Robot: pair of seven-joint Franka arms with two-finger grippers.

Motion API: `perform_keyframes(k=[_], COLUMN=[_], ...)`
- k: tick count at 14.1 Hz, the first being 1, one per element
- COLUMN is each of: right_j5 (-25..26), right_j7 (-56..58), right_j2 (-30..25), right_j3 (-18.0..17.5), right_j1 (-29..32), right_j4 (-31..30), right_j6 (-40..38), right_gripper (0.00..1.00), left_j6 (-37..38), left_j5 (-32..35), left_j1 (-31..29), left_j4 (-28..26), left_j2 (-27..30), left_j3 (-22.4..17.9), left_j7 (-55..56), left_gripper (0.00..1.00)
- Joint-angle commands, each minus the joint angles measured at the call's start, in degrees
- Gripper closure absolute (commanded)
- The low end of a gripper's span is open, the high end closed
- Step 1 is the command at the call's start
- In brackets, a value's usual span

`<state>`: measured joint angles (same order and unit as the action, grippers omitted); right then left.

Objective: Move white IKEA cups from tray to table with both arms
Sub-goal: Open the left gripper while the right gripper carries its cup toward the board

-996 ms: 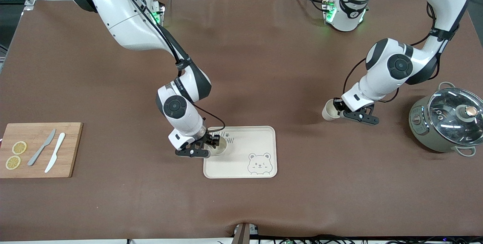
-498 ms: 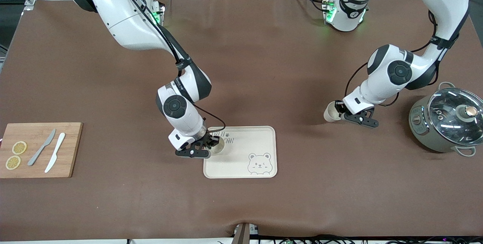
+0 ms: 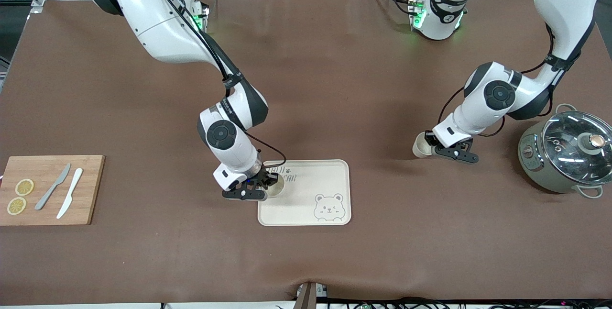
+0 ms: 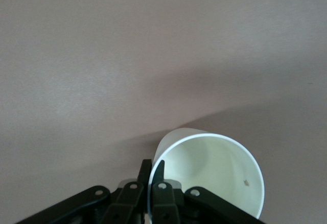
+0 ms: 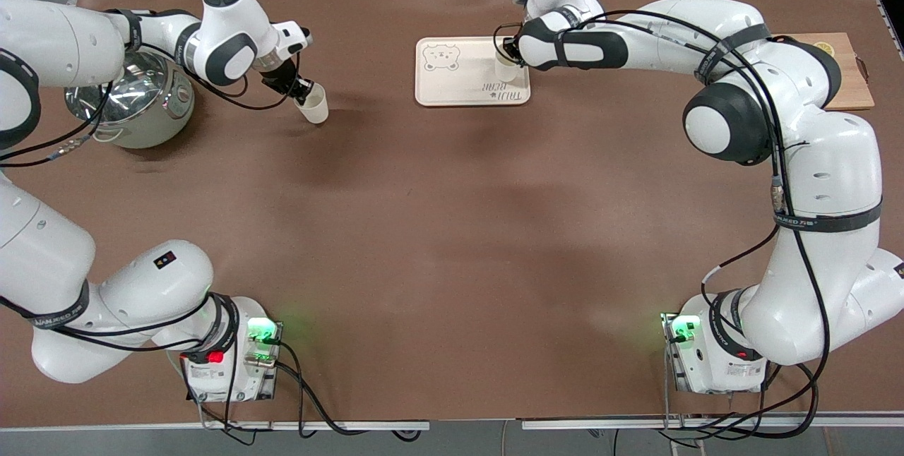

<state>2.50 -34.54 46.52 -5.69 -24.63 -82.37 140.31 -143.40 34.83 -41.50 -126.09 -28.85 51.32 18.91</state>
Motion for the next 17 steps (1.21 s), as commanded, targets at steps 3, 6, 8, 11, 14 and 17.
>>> perform_keyframes(k=[3, 6, 8, 11, 14, 17], right_j5=[0.23, 0.14, -0.82, -5.04, -6.01, -6.1], right_j7=[0.09, 7.35, 13.41, 29.47, 47.49, 58.86], right_j2=[-4.41, -11.43, -15.04, -18.83, -19.54, -18.92], right_j3=[-0.29, 0.06, -0.03, -0.03, 0.06, 0.15], right_j1=[0.28, 2.29, 5.45, 13.17, 21.7, 28.04], right_j4=[4.39, 5.11, 5.11, 5.11, 5.11, 5.02], right_j6=[-14.66, -23.75, -30.33, -35.44, -36.51, -36.42], right_gripper=[1.0, 1.0, 1.0, 1.0, 1.0, 1.0], left_j6=[-0.65, -0.57, -0.3, 3.89, 7.43, 9.89], left_j5=[4.46, 4.55, 4.55, 4.72, 4.2, 2.45], left_j1=[-0.16, -0.16, -0.16, -0.42, -0.77, -3.05], left_j4=[1.19, 2.07, 2.07, 1.98, 2.07, 3.47], left_j2=[-2.53, -3.22, -2.62, 0.54, 2.66, 2.92], left_j3=[0.01, -0.08, 0.01, 0.27, 1.49, 4.83], left_j7=[3.24, 3.15, 2.97, 2.53, 2.27, 2.45], left_gripper=[1.0, 0.0, 0.0, 0.0, 0.0, 0.0])
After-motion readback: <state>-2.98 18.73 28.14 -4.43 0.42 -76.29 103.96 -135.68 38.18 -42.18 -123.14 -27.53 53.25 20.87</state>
